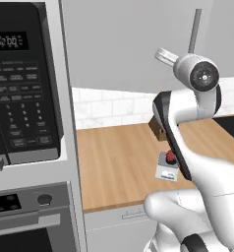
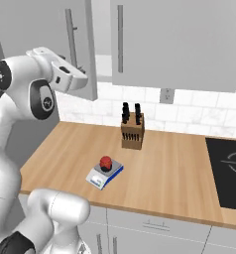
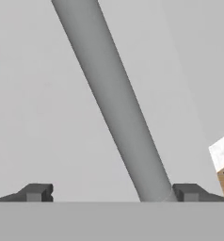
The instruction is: Pick the jam and place it on the digital scale for weighing, and close the cabinet.
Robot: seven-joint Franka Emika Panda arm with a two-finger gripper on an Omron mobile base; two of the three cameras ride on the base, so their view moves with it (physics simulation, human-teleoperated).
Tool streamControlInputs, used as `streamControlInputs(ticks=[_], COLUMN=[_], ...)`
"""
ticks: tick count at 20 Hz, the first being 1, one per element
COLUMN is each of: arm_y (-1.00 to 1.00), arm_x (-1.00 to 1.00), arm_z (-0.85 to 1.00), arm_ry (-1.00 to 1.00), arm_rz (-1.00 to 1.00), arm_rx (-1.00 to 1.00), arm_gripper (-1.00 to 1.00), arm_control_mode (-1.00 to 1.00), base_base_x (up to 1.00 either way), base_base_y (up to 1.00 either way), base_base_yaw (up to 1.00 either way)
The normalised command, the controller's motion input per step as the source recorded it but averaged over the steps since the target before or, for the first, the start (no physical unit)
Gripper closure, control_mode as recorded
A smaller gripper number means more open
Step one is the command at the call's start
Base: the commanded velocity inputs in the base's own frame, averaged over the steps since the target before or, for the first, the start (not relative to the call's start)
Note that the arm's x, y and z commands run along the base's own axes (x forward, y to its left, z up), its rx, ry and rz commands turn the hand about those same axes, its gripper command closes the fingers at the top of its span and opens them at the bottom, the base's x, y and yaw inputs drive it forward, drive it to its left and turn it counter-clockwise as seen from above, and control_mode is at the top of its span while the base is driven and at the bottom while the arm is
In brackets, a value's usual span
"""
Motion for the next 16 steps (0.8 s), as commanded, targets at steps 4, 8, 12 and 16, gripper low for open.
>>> streamControlInputs(ticks=[4,8,12,16], arm_y=[0.05,0.1,0.05,0.13], arm_x=[1.0,1.0,1.0,1.0], arm_z=[-0.26,-0.3,-0.27,-0.26], arm_ry=[0.0,0.0,0.0,0.0], arm_rz=[0.0,0.0,0.0,0.0], arm_rx=[0.0,0.0,0.0,0.0], arm_gripper=[-1.0,-1.0,-1.0,-1.0], arm_control_mode=[-1.0,-1.0,-1.0,-1.0], base_base_x=[0.0,0.0,0.0,0.0], base_base_y=[0.0,0.0,0.0,0.0], base_base_yaw=[0.0,0.0,0.0,0.0])
